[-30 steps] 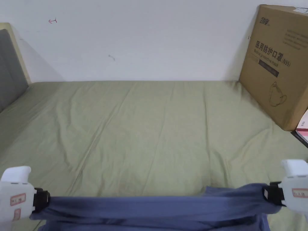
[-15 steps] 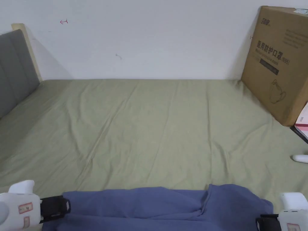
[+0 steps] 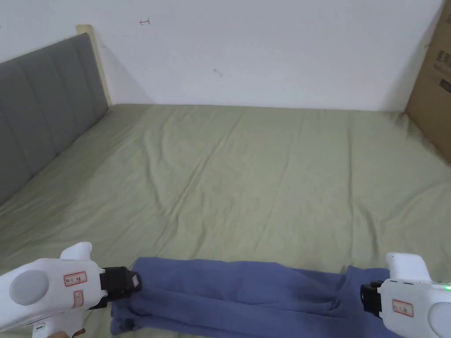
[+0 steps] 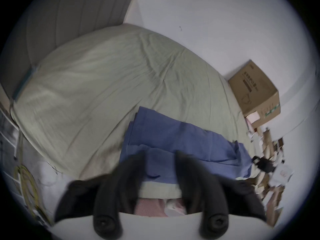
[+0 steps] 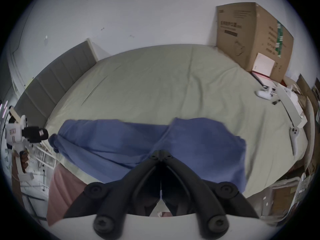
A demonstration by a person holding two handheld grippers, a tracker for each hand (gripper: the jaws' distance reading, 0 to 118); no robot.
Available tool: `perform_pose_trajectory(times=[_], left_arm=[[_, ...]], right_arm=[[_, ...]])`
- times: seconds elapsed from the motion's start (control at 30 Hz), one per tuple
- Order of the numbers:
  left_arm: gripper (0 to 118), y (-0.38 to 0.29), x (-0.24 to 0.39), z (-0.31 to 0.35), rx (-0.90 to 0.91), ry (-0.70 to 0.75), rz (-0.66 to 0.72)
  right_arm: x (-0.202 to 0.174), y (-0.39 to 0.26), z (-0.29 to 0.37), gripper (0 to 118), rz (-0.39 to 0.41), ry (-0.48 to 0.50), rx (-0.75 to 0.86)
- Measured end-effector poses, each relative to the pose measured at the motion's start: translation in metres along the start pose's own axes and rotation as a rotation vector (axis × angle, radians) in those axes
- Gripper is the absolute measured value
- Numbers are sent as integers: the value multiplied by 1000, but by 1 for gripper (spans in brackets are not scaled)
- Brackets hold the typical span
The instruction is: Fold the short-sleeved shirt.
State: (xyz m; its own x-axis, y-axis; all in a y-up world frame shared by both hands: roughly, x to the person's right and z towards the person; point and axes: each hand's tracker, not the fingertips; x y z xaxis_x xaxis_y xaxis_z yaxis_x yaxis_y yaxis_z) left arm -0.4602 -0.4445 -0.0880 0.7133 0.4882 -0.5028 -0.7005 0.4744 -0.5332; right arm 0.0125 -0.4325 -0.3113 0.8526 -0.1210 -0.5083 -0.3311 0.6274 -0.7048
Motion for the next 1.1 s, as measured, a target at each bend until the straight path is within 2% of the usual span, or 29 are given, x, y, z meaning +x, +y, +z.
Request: perform_pose_trajectory(times=[0.07, 0.1, 0.17, 0.23, 0.37, 0.47, 0.5, 0.53, 0.57, 0.6, 0.63, 0.67, 0.8, 0.93, 1.1], left_arm=[[72, -3, -13, -3, 2, -8, 58], [88, -5, -16, -3, -5, -4, 75], [92, -11, -31, -12, -25, -20, 128], [103, -13, -49, -26, -53, -37, 193], [104, -20, -58, -55, -101, -117, 334], [103, -22, -55, -65, -101, -107, 328], [96, -21, -51, -63, -87, -103, 327], [72, -18, -53, -63, -78, -80, 316], [26, -16, -57, -62, -74, -23, 333], [10, -16, -62, -66, -79, -84, 388], [10, -15, -65, -67, -91, -136, 435], [10, -13, -65, -64, -82, -112, 445], [10, -7, -30, -51, -53, -12, 284], [10, 10, 39, -30, 20, 38, 42], [10, 7, 156, -23, 68, 58, -384]], right_arm=[[-13, -4, -8, 0, 71, 1, -40], [-17, -6, -11, 0, 89, 1, -50], [-22, -9, -17, 0, 100, 15, -57], [-26, -10, -21, 0, 97, 30, -66], [-32, -9, -28, 0, 117, 39, -87], [-34, -9, -28, 0, 124, 40, -91], [-33, -9, -28, 0, 123, 39, -91], [-33, -9, -28, 0, 119, 38, -92], [-32, -10, -28, 0, 111, 37, -93], [-30, -10, -29, 0, 103, 39, -94], [-28, -11, -30, 0, 95, 41, -95], [-26, -11, -29, 0, 84, 41, -91], [-17, -14, -28, 0, 51, 48, -94], [-6, -18, -23, 0, 26, 42, -85], [18, -24, -15, 0, -68, 52, -58]])
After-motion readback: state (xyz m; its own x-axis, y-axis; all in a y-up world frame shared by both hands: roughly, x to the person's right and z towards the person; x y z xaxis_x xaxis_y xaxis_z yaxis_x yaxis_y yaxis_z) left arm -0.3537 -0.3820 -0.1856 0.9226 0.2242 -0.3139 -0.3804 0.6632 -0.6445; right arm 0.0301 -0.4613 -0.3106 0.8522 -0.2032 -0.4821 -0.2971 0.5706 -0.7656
